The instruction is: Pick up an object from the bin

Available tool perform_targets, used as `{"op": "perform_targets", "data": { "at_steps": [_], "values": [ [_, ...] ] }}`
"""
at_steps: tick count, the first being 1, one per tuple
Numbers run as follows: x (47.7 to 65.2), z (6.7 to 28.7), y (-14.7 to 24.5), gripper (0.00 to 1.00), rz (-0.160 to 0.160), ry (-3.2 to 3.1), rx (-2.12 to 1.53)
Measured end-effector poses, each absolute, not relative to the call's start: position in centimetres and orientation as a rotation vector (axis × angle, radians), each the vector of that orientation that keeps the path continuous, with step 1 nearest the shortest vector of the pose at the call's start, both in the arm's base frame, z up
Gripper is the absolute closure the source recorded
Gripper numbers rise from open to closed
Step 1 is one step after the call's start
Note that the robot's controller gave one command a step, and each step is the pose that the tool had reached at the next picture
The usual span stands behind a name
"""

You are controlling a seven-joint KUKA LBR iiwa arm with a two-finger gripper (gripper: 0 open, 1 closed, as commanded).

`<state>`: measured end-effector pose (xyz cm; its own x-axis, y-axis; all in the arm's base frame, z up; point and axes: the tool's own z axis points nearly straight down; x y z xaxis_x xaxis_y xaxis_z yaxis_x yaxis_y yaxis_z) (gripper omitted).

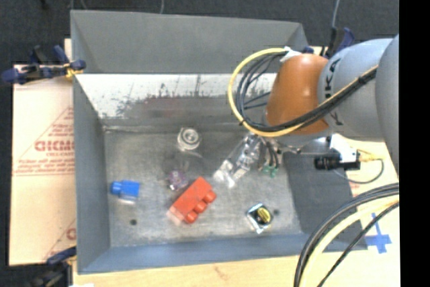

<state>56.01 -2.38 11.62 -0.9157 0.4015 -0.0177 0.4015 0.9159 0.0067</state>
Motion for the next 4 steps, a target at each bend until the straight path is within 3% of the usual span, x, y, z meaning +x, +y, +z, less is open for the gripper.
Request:
{"op": "perform_targets", "data": {
  "at_steps": [1, 2, 3, 4],
  "values": [
    [55.8, 11.5, -2.3, 0.0, 0.005, 3.065, 0.64],
    [56.0, 11.6, -2.4, 1.0, 0.005, 3.057, 0.64],
    [55.8, 11.5, -2.3, 0.0, 0.005, 3.064, 0.64],
    [51.3, 11.3, 2.1, 0.0, 0.002, 3.129, 0.256]
  ]
}}
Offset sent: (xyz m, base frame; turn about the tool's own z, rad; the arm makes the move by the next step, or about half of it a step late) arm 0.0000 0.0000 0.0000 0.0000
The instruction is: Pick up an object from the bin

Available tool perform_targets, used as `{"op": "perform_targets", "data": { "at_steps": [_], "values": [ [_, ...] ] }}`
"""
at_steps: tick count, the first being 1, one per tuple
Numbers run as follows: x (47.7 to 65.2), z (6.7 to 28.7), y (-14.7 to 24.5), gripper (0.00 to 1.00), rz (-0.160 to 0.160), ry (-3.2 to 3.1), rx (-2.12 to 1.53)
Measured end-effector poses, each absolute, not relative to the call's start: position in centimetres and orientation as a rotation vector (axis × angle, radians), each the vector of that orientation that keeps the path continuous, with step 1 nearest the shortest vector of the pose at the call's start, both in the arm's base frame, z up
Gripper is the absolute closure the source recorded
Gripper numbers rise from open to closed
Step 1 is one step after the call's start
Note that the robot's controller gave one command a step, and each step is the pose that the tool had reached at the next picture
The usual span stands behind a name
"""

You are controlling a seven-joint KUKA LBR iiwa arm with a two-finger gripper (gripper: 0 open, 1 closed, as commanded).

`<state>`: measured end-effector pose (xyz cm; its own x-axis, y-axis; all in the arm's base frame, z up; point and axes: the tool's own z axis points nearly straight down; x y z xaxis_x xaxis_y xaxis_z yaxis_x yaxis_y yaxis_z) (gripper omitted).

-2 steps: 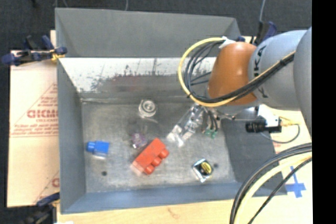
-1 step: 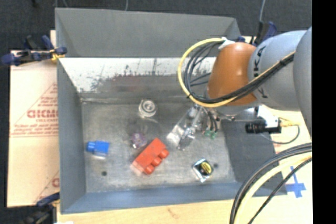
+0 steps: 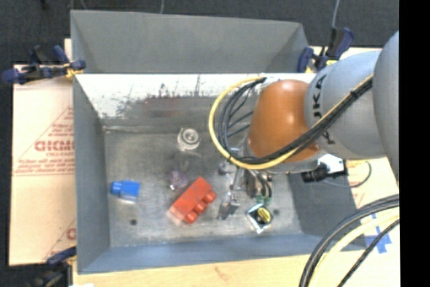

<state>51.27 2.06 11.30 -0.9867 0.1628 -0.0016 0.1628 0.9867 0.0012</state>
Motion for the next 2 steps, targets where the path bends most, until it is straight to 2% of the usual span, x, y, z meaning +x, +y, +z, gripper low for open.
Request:
{"op": "perform_targets", "data": {
  "at_steps": [1, 2],
  "values": [
    [53.52, 7.37, 9.92, 0.0, -0.003, 3.127, 0.247],
    [53.51, 7.57, 9.88, 1.0, 0.003, 3.127, 0.255]
  ]
}}
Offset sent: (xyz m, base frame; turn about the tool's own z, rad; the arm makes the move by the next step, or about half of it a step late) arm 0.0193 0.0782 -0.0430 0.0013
